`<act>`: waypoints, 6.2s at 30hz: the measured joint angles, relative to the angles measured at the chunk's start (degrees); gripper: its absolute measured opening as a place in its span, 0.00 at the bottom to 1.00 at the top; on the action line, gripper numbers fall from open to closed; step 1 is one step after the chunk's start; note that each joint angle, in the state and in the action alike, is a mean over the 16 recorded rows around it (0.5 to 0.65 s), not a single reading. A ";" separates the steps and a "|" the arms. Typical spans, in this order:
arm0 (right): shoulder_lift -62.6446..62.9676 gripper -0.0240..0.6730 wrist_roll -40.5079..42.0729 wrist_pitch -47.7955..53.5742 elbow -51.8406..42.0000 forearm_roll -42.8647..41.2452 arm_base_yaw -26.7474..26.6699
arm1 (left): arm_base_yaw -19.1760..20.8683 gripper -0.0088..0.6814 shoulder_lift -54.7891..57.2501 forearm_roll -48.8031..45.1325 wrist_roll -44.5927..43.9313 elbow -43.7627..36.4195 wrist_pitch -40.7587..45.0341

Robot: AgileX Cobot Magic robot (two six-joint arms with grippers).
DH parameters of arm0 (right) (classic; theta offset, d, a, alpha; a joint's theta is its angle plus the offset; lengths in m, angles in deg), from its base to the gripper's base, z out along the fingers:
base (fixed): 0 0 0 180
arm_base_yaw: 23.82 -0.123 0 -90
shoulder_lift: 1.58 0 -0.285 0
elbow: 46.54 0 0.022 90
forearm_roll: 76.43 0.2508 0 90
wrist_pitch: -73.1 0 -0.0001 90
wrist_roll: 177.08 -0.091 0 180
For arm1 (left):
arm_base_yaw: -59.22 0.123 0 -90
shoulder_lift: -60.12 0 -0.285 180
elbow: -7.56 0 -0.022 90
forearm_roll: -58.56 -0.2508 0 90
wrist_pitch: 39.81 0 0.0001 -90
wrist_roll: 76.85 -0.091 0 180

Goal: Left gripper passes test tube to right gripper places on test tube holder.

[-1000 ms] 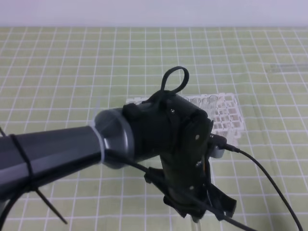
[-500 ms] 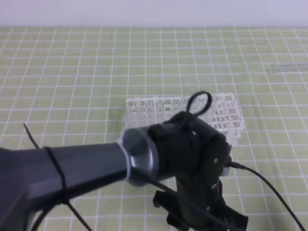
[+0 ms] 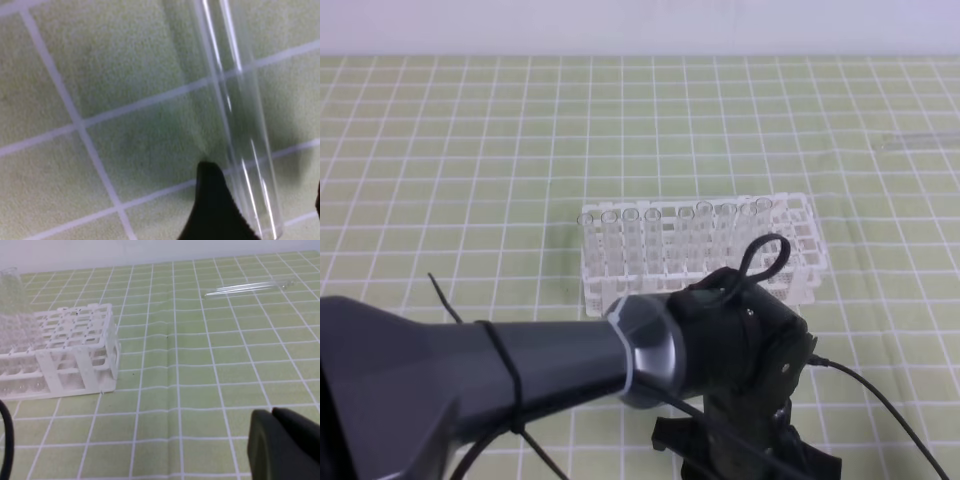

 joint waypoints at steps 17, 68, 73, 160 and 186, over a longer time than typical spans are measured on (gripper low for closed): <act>0.00 0.01 0.00 0.00 0.00 0.00 0.00 | -0.28 0.08 -2.58 -5.61 0.61 -0.18 1.92; -0.02 0.01 0.00 -0.11 0.00 0.56 0.00 | -5.25 0.09 -46.12 -50.97 1.56 -46.03 -55.39; -0.05 0.01 0.00 -0.84 0.00 8.27 0.00 | -5.27 0.10 -46.06 -51.03 1.94 -49.22 -59.22; -26.25 0.41 75.38 32.02 15.51 75.99 -0.19 | -0.09 0.09 -17.81 -40.72 -10.49 -45.59 -110.66; -26.25 0.20 76.51 30.07 15.51 74.78 -0.19 | -0.07 0.09 -17.76 -40.52 -11.41 -45.19 -110.67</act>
